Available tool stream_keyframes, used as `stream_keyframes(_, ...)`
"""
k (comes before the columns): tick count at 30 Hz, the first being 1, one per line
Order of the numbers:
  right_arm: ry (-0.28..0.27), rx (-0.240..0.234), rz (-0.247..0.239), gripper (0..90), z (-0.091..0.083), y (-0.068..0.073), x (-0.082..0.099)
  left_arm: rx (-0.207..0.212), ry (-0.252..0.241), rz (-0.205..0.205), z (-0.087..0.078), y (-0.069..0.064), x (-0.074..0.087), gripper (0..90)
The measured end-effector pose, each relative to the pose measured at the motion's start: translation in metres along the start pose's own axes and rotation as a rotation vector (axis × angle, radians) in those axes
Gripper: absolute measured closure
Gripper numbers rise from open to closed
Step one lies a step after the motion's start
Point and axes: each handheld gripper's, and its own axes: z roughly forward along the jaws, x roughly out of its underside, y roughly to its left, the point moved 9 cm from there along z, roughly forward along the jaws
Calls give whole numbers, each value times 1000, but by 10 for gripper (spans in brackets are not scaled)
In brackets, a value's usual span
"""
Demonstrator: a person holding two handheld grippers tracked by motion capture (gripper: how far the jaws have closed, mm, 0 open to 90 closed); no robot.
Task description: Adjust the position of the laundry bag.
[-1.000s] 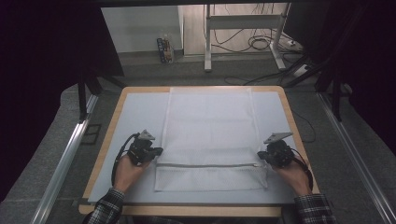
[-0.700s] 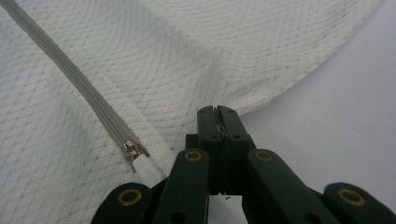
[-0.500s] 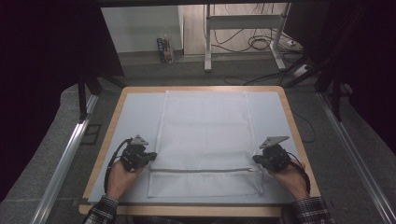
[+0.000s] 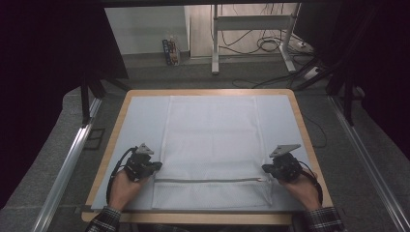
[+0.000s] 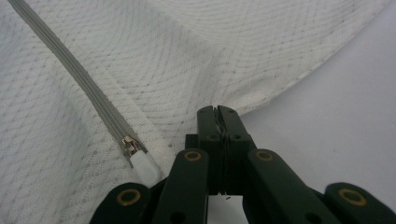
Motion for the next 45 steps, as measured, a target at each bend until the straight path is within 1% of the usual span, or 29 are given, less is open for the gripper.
stream_keyframes(1, -5, 0, 0, 878, 0, 0, 0, -1, -5, 0, 0, 0, 0, 873)
stream_keyframes(2, -11, 0, 0, 868, -1, 0, -1, -8, -10, -4, 1, 1, -1, 841)
stream_keyframes(3, -21, 4, -4, 842, -1, -1, -2, -8, -10, -4, 1, 1, -1, 789)
stream_keyframes(5, -43, 13, -2, 764, -3, -3, -4, -13, -17, -7, 2, 2, -1, 692)
stream_keyframes(6, -51, 17, 0, 715, -4, -3, -5, -27, -23, -9, 3, 2, -2, 645)
stream_keyframes(7, -57, 25, 4, 662, -4, -4, -5, -33, -27, -10, 4, 2, -3, 587)
stream_keyframes(9, -61, 40, 4, 577, -3, -6, -6, -32, -30, -9, 4, 1, -3, 501)
stream_keyframes(10, -61, 50, -1, 533, -2, -8, -6, -35, -40, -3, 5, 0, -4, 448)
stream_keyframes(11, -63, 53, 0, 495, -2, -8, -6, -40, -45, -1, 5, 0, -5, 391)
stream_keyframes(12, -65, 52, 2, 456, -1, -8, -6, -40, -50, 2, 5, 0, -6, 353)
stream_keyframes(14, -69, 50, 0, 372, 0, -8, -7, -34, -66, 10, 4, -2, -8, 294)
stream_keyframes(17, -72, 55, -16, 290, 1, -7, -8, -27, -79, 21, 2, -5, -9, 241)
stream_keyframes(19, -82, 50, -19, 255, 0, -6, -9, -31, -86, 27, 1, -9, -9, 177)
stream_keyframes(21, -100, 35, -18, 200, -1, -3, -10, -32, -89, 31, 0, -11, -10, 140)
stream_keyframes(23, -113, 2, -22, 157, -2, 1, -11, -45, -91, 58, -3, -18, -9, 95)
stream_keyframes(24, -120, 0, -22, 137, -3, 2, -12, -49, -85, 68, -3, -20, -7, 74)
stream_keyframes(25, -122, -4, -26, 107, -3, 3, -11, -57, -83, 76, -4, -22, -6, 61)
stream_keyframes(26, -125, -10, -28, 89, -3, 5, -11, -54, -77, 87, -4, -23, -4, 59)
stream_keyframes(29, -123, -19, -35, 60, -3, 8, -9, -54, -66, 106, -5, -26, 1, 37)
stream_keyframes(33, -135, -10, -51, 42, -6, 10, -7, -53, -79, 108, -8, -27, 4, 30)
stream_keyframes(34, -138, -10, -44, 39, -6, 11, -6, -54, -95, 109, -10, -27, 5, 28)
stream_keyframes(35, -140, -12, -45, 37, -7, 11, -6, -52, -99, 111, -11, -28, 7, 26)
stream_keyframes(37, -139, -18, -43, 34, -8, 13, -4, -58, -96, 114, -11, -28, 10, 24)
stream_keyframes(39, -132, -32, -30, 30, -8, 14, -2, -65, -90, 121, -11, -28, 12, 24)
stream_keyframes(41, -124, -42, -28, 25, -8, 16, 0, -67, -88, 117, -11, -28, 13, 24)
stream_keyframes(43, -113, -41, -27, 14, -7, 15, 2, -64, -91, 114, -10, -27, 13, 24)
stream_keyframes(45, -110, -49, -19, 0, -6, 15, 3, -59, -93, 111, -10, -27, 13, 24)
